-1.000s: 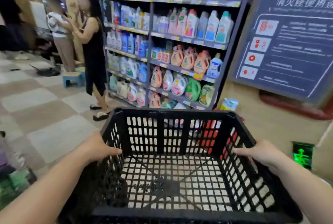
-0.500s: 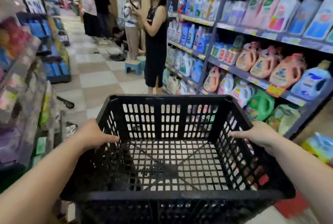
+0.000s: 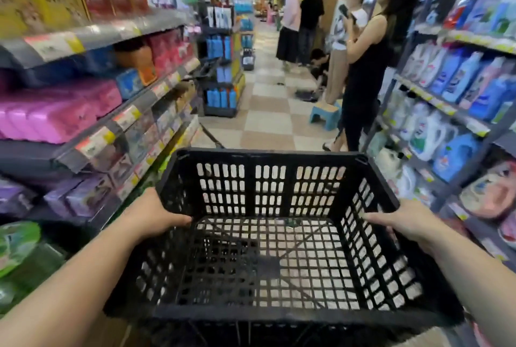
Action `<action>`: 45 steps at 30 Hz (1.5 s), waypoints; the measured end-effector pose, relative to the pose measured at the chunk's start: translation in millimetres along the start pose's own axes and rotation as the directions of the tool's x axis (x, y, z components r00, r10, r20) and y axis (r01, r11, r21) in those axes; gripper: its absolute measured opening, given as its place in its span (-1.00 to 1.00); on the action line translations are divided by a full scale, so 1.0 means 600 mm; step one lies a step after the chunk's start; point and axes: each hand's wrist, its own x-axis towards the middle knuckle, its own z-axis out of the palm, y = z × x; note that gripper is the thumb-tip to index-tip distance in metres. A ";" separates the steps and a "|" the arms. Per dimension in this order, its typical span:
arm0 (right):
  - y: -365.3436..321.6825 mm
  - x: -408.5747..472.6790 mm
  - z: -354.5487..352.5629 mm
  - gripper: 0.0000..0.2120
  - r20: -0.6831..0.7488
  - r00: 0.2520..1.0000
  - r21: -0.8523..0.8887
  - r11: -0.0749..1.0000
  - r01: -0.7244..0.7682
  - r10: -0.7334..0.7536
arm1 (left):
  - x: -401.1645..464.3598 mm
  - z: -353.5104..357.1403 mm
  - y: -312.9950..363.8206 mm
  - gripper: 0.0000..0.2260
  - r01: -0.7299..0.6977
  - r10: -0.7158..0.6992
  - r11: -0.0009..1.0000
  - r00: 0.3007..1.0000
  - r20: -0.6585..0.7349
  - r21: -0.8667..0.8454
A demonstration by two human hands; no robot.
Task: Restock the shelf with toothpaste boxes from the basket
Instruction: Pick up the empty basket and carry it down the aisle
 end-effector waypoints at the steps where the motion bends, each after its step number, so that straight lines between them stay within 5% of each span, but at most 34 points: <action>1: -0.006 0.026 -0.002 -0.75 0.035 0.999 0.007 1.000 0.030 -0.030 | -0.005 0.007 0.001 -0.14 0.037 -0.038 0.999 0.999 -0.033 -0.021; 7: -0.047 0.201 -0.005 -0.66 0.262 0.951 -0.075 0.979 0.188 -0.162 | -0.072 0.064 0.014 -0.25 0.244 -0.280 0.941 0.950 -0.135 -0.234; 14: -0.122 0.354 0.092 -0.67 0.489 0.829 -0.099 0.927 0.361 -0.270 | -0.110 0.136 0.014 -0.47 0.453 -0.556 0.808 0.799 -0.231 -0.377; 20: -0.179 0.432 0.217 -0.74 0.638 0.674 -0.018 0.868 0.497 -0.373 | -0.104 0.175 -0.025 -0.05 0.561 -0.704 0.693 0.660 -0.261 -0.452; 25: -0.216 0.495 0.331 -0.73 0.736 0.544 0.015 0.813 0.582 -0.403 | -0.095 0.194 -0.023 -0.18 0.652 -0.820 0.566 0.509 -0.262 -0.504; 33: -0.252 0.592 0.519 -0.54 0.830 0.378 0.050 0.731 0.681 -0.410 | -0.052 0.272 -0.033 -0.15 0.657 -0.911 0.412 0.307 -0.275 -0.631; 40: -0.242 0.628 0.643 -0.69 0.874 0.264 0.089 0.668 0.739 -0.408 | -0.007 0.386 -0.046 -0.28 0.600 -0.951 0.308 0.162 -0.265 -0.738; 45: -0.188 0.632 0.729 -0.76 0.892 0.196 0.125 0.640 0.758 -0.407 | 0.019 0.468 -0.107 -0.35 0.585 -0.952 0.302 0.149 -0.267 -0.752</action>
